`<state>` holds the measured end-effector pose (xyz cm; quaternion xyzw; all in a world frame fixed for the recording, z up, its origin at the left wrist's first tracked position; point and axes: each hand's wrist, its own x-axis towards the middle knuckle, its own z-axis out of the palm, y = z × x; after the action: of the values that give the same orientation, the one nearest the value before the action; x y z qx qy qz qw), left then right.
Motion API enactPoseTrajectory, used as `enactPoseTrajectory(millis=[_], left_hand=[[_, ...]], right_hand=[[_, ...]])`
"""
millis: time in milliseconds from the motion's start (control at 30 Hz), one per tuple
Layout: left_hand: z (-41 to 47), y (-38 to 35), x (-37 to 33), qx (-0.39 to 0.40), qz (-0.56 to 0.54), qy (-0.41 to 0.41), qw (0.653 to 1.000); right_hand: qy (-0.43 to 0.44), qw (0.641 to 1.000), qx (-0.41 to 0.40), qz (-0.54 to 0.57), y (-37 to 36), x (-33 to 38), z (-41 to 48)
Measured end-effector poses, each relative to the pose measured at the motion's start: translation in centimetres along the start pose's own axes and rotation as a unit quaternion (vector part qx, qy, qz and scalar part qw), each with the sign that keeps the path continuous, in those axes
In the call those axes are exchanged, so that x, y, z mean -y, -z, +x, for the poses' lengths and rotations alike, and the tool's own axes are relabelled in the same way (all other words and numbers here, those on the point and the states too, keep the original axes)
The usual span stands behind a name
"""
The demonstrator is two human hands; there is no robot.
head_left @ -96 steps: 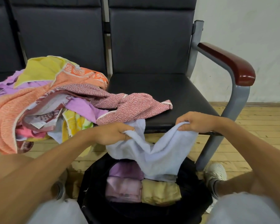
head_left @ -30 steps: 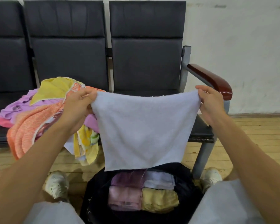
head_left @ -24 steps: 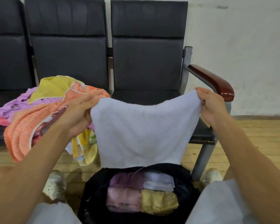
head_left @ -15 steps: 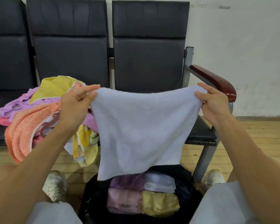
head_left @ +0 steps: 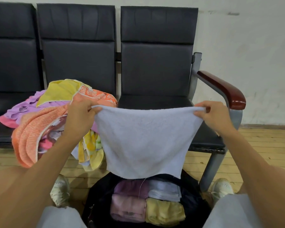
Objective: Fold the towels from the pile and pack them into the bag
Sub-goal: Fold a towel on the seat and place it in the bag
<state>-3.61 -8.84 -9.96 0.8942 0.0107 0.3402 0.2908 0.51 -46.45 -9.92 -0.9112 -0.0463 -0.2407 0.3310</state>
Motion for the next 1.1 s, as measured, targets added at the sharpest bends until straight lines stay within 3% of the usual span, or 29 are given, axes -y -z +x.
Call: enactPoseTrajectory(millis=[133, 200, 300, 367, 500, 667, 800, 1000, 1100], left_hand=[[0.4, -0.1, 0.5, 0.036, 0.003, 0.004, 0.999], [0.6, -0.1, 1.0, 0.119, -0.041, 0.017, 0.992], [-0.3, 0.3, 1.1, 0.311, -0.176, 0.072, 0.931], [-0.8, 0.4, 0.9, 0.396, -0.204, 0.077, 0.892], [-1.0, 0.4, 0.4, 0.478, -0.229, 0.052, 0.846], [-1.0, 0.5, 0.6, 0.535, -0.264, 0.046, 0.801], [-1.0, -0.6, 1.0, 0.513, -0.213, 0.055, 0.829], [-2.4, -5.5, 2.3, 0.484, -0.044, -0.008, 0.874], [-2.1, -7.6, 2.2, 0.458, -0.044, -0.024, 0.888]], right_hand=[[0.035, 0.997, 0.000, -0.076, -0.6, 0.0, 0.1], [0.026, 0.998, 0.032, -0.049, -0.7, -0.1, 0.1], [0.000, 0.985, 0.171, 0.034, -0.7, -0.2, -0.3], [-0.005, 0.964, 0.260, 0.063, -0.7, 0.0, -0.8], [-0.016, 0.930, 0.363, 0.055, -0.2, 0.3, -1.1], [-0.023, 0.917, 0.393, 0.063, 0.4, 0.4, -1.1], [-0.033, 0.917, 0.389, 0.085, 0.2, 0.4, -1.1], [-0.114, 0.941, 0.233, 0.220, -1.3, 0.5, -0.9], [-0.154, 0.939, 0.216, 0.220, -1.7, 0.3, -0.7]])
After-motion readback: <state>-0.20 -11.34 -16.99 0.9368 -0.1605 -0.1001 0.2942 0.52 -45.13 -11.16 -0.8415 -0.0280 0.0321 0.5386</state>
